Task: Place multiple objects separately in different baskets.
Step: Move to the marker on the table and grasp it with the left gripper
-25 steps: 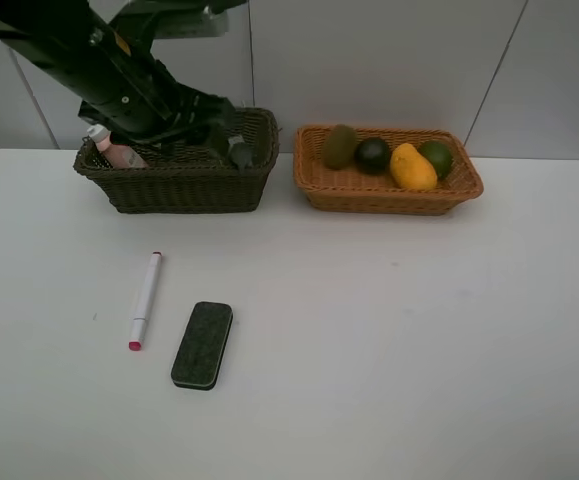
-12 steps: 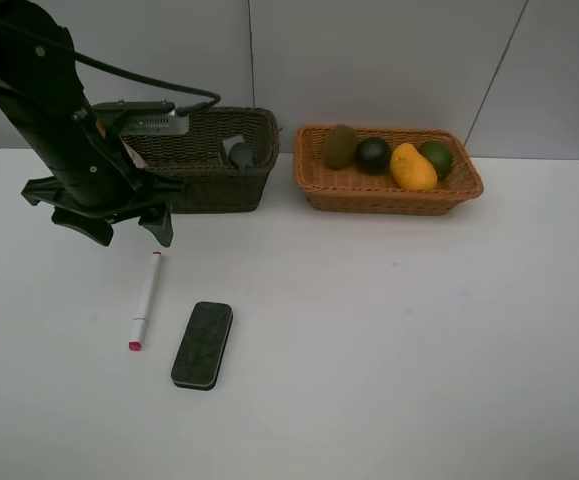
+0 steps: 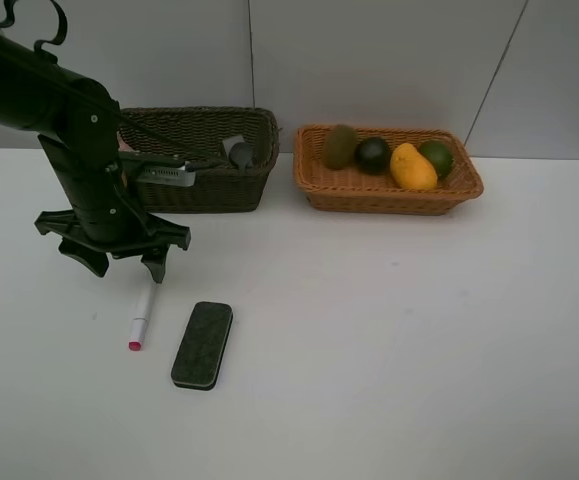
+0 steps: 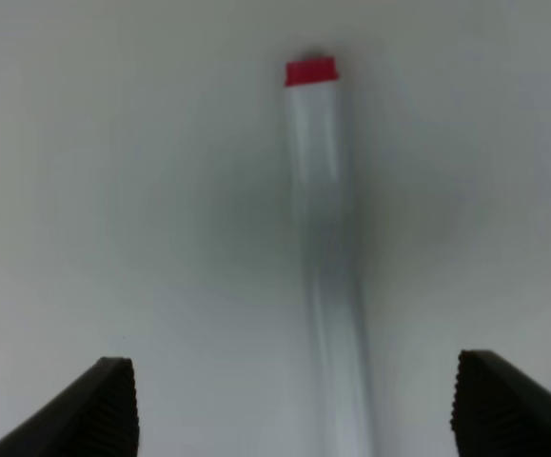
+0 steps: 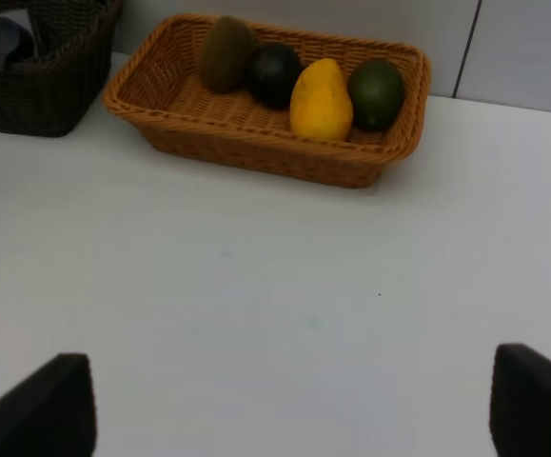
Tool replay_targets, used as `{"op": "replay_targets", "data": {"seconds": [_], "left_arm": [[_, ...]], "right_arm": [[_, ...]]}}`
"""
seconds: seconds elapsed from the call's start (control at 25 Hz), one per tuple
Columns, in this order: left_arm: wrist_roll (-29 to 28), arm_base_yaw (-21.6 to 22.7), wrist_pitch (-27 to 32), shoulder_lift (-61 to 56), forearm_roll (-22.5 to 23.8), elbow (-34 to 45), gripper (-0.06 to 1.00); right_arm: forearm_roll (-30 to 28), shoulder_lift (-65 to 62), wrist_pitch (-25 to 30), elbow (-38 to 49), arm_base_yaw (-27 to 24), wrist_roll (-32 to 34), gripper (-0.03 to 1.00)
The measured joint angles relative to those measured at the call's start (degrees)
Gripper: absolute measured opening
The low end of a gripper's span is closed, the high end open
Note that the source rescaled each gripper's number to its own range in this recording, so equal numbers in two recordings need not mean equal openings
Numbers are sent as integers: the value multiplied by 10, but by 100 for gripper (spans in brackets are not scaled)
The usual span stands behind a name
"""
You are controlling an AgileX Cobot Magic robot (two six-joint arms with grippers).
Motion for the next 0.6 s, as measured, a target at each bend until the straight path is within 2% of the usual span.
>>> {"op": "replay_targets", "data": {"seconds": [0.44, 0.6], "left_arm": [[5, 3, -104, 14, 10, 34, 86], [5, 12, -119, 16, 10, 46, 86]], "right_arm": [[0, 0, 0, 0, 0, 0, 100], [0, 0, 0, 0, 0, 0, 100]]}}
